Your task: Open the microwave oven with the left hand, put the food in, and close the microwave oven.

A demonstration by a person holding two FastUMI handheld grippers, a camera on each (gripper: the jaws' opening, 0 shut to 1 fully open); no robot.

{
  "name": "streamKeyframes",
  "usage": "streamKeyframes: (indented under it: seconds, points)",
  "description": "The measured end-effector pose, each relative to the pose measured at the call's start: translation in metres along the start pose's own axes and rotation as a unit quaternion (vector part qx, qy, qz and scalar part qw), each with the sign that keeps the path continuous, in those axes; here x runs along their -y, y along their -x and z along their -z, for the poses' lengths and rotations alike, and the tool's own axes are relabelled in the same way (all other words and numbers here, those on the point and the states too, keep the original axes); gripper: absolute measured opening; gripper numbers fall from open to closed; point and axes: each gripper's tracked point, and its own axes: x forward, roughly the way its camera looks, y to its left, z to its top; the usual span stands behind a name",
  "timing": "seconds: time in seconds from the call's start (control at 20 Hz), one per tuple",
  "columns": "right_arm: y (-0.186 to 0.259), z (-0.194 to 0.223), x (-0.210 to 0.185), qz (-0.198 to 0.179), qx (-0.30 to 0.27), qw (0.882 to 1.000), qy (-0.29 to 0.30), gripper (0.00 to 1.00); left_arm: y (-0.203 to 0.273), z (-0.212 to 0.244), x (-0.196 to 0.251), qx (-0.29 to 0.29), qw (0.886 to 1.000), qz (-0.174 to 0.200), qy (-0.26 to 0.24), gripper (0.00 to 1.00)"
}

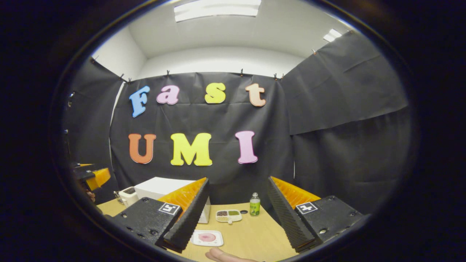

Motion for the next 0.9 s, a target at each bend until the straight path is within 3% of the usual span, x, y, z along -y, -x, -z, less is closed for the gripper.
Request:
streamKeyframes:
  seconds: [0.05, 0.1, 0.15, 0.2, 0.25, 0.3, 0.45, 0.5, 0.65, 0.7, 0.8, 0.85, 0.9]
  points:
    - [-0.004, -0.001, 0.000, 0.000, 0.005, 1.000, -0.003, 0.92, -0.013, 0.006, 0.005, -0.002, 1.000, 0.009, 0.003, 0.95]
    - [-0.008, -0.001, 0.002, 0.003, 0.008, 1.000, -0.003, 1.00, -0.028, 0.014, 0.009, -0.004, 1.000, 0.013, 0.004, 0.95]
    - [-0.011, 0.002, 0.004, 0.006, 0.008, 1.000, -0.005, 0.91, -0.041, 0.023, 0.012, -0.007, 1.000, 0.013, 0.003, 0.95]
    - [-0.012, 0.004, 0.003, 0.003, 0.009, 1.000, -0.008, 0.92, -0.056, 0.033, 0.012, -0.010, 1.000, 0.009, 0.000, 0.95]
    - [-0.015, 0.004, 0.002, 0.002, 0.012, 1.000, -0.010, 1.00, -0.070, 0.043, 0.012, -0.014, 1.000, 0.005, -0.001, 0.95]
    - [-0.018, 0.003, 0.004, 0.005, 0.016, 1.000, -0.009, 0.92, -0.084, 0.055, 0.014, -0.020, 1.000, 0.002, 0.000, 0.95]
    - [-0.027, 0.012, 0.005, 0.004, 0.015, 1.000, -0.008, 0.91, -0.129, 0.102, 0.024, -0.048, 0.999, 0.000, 0.007, 0.95]
    - [-0.029, 0.016, 0.005, 0.003, 0.011, 1.000, -0.008, 1.00, -0.143, 0.115, 0.028, -0.054, 0.999, 0.001, 0.003, 0.95]
    - [-0.034, 0.026, 0.007, -0.001, 0.006, 1.000, -0.001, 1.00, -0.169, 0.155, 0.049, -0.065, 0.998, 0.027, 0.000, 0.95]
    - [-0.037, 0.029, 0.008, 0.000, 0.006, 1.000, 0.006, 0.91, -0.177, 0.167, 0.055, -0.071, 0.997, 0.032, 0.003, 0.95]
    - [-0.041, 0.037, 0.011, 0.000, -0.001, 1.000, 0.013, 0.92, -0.191, 0.192, 0.070, -0.085, 0.995, 0.044, 0.009, 0.96]
    - [-0.042, 0.042, 0.011, -0.002, -0.005, 1.000, 0.013, 1.00, -0.197, 0.202, 0.076, -0.089, 0.995, 0.046, 0.008, 0.95]
    - [-0.043, 0.046, 0.011, -0.005, -0.008, 1.000, 0.014, 0.92, -0.203, 0.213, 0.081, -0.095, 0.994, 0.047, 0.006, 0.95]
